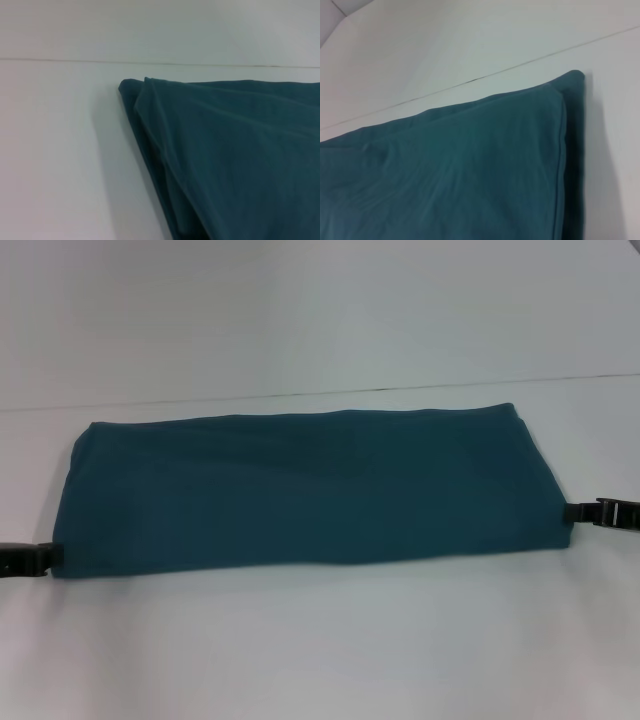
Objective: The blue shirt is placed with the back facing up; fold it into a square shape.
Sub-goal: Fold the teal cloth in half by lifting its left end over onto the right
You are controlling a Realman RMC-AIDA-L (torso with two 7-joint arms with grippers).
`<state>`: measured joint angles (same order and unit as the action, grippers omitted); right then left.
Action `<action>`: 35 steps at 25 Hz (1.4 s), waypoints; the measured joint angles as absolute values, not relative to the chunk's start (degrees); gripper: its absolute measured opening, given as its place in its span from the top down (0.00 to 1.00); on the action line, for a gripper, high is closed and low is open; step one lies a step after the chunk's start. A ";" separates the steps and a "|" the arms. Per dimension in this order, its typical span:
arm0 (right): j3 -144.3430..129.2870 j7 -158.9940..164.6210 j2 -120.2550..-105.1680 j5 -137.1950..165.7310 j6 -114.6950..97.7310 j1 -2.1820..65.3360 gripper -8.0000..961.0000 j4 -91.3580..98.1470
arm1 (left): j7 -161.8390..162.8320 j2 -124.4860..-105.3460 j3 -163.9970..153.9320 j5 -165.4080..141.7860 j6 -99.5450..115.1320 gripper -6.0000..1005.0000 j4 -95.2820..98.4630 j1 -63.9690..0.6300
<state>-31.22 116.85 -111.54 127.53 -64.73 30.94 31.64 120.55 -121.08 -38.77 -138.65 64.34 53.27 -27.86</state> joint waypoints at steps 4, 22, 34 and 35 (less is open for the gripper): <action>-30.89 116.62 -111.59 127.50 -64.93 30.34 0.98 31.71 | 120.42 -121.05 -37.50 -139.44 65.60 0.99 53.90 -27.69; -29.79 115.73 -111.97 127.35 -66.86 29.35 0.98 31.91 | 120.09 -120.84 -36.23 -141.10 68.50 0.96 55.80 -26.30; -29.50 115.05 -112.51 127.35 -68.30 29.34 0.80 33.10 | 121.54 -120.83 -35.28 -141.14 71.27 0.88 58.25 -25.97; -29.08 115.04 -112.61 127.36 -68.71 29.12 0.75 33.81 | 121.72 -120.93 -34.78 -141.08 71.26 0.86 58.97 -25.81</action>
